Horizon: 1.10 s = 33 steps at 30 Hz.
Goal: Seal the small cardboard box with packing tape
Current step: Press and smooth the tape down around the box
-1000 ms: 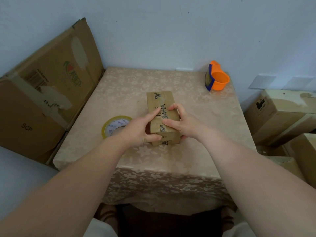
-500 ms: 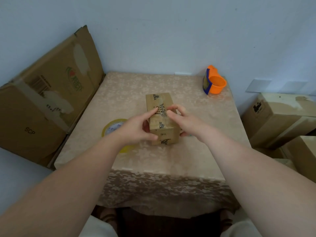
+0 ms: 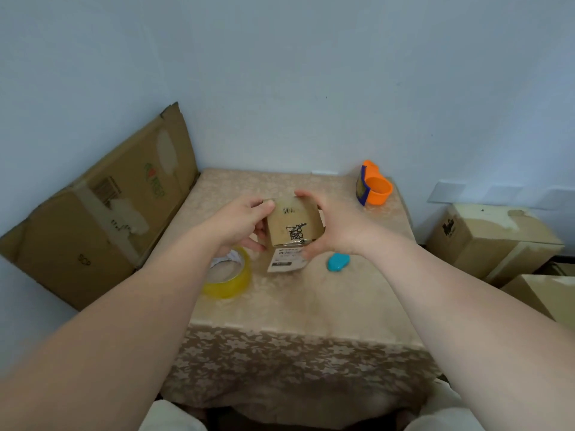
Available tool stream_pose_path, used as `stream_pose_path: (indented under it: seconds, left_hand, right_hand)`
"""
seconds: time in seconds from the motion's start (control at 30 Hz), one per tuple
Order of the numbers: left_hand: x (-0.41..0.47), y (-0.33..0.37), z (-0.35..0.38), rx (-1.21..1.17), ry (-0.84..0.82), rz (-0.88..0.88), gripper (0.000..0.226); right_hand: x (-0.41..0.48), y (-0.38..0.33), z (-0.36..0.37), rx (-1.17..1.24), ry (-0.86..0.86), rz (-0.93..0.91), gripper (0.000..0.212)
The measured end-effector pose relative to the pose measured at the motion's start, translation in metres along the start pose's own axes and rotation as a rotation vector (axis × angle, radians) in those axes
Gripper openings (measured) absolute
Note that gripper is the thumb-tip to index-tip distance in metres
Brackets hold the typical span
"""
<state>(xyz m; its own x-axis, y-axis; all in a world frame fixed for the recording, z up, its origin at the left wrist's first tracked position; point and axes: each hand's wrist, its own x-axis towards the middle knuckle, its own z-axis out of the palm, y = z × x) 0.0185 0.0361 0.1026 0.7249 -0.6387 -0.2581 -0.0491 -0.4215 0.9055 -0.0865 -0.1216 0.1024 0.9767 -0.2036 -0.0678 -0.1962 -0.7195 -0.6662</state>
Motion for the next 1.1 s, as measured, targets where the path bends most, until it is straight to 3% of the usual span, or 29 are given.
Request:
stream_pose_path:
  seconds: [0.13,0.17,0.23,0.33,0.47,0.67,0.87,1.1]
  left_hand:
    - [-0.006,-0.004,0.008,0.090,0.015,0.016,0.019]
    - [-0.006,-0.006,0.008,0.197,0.055,0.082,0.027]
    - [-0.005,-0.011,0.005,0.439,0.086,0.235,0.065]
    - [-0.007,-0.017,0.002,0.618,-0.006,0.349,0.114]
    - [-0.003,-0.025,0.002,0.760,-0.066,0.381,0.132]
    - [-0.005,-0.031,0.003,0.878,0.013,0.411,0.119]
    - [-0.010,-0.042,0.008,0.833,0.123,0.468,0.098]
    - [-0.020,-0.041,0.010,0.807,0.132,0.525,0.085]
  right_hand:
    - [-0.007,0.001,0.004,-0.087,0.008,0.051,0.107]
    - [-0.008,0.002,0.006,-0.067,0.005,0.057,0.107]
    - [-0.008,0.003,0.009,-0.039,0.002,0.059,0.107]
    - [-0.008,0.004,0.011,-0.004,-0.016,0.050,0.107]
    - [-0.008,0.006,0.012,0.035,-0.049,0.039,0.106]
    - [-0.003,0.013,0.019,0.064,-0.045,0.049,0.108]
    - [0.004,0.015,0.023,0.047,-0.023,0.048,0.111]
    - [0.004,0.015,0.023,0.064,-0.029,0.057,0.111]
